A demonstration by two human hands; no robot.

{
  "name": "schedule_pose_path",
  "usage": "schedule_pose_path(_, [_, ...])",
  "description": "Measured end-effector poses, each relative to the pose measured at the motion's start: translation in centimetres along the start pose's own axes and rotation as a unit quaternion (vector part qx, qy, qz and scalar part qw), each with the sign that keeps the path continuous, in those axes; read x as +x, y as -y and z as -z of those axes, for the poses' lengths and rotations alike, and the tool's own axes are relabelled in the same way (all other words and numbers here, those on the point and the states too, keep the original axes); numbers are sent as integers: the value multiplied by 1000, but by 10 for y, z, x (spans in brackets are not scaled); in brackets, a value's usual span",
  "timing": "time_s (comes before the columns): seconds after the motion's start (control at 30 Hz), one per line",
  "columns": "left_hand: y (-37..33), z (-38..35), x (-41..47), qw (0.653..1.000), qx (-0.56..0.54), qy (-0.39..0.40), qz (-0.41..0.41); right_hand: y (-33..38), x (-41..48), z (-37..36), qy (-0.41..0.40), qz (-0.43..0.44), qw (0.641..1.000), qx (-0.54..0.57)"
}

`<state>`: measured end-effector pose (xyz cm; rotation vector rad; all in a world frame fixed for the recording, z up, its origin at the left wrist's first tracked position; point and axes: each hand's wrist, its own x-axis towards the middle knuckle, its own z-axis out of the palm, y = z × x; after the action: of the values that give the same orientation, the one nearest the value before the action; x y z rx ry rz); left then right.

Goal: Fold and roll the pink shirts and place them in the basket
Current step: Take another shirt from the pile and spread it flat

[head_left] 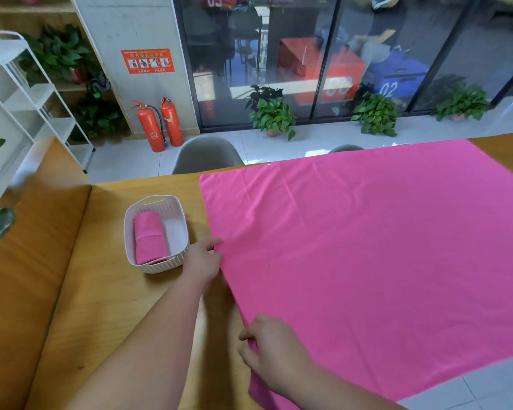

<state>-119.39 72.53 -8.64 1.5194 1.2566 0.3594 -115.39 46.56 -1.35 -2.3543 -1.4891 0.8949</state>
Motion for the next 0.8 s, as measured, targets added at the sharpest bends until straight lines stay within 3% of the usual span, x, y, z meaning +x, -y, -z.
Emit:
schedule_pose_path(0.13, [-48, -11, -23, 999, -43, 16, 0, -13, -7, 15, -28, -21, 999, 24])
schedule_pose_path(0.3, [-77, -30, -13, 998, -2, 63, -25, -38, -24, 46, -6, -48, 998, 39])
schedule_pose_path(0.47, [-122, -55, -23, 995, 19, 78, -52, -66, -44, 85, -36, -90, 995, 15])
schedule_pose_path(0.8, [-206, -128, -48, 989, 59, 87, -105, -131, -87, 161, -116, -54, 992, 12])
